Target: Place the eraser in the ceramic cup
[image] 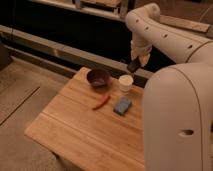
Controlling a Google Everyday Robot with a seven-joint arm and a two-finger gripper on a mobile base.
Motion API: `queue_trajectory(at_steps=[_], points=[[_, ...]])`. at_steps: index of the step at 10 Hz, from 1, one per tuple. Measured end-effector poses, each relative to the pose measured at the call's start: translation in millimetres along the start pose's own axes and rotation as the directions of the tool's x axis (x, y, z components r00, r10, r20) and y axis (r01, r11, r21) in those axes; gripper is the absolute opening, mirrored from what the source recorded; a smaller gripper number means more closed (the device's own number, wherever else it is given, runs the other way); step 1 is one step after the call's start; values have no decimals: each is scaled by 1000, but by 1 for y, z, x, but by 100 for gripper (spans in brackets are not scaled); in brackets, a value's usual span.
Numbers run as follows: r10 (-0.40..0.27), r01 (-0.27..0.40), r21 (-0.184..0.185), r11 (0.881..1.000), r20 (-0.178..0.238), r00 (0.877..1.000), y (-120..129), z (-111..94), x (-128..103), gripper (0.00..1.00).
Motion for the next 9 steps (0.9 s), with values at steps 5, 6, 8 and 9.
queue_trajectory(at_steps=[5,6,8,9], points=[[-111,111,-12,994,9,994,20,20,17,0],[-140,140,-5,990,8,990,25,28,27,0],[-193,193,26,981,11,981,26,49,39,0],[-208,207,37,978,18,978,26,54,40,0]])
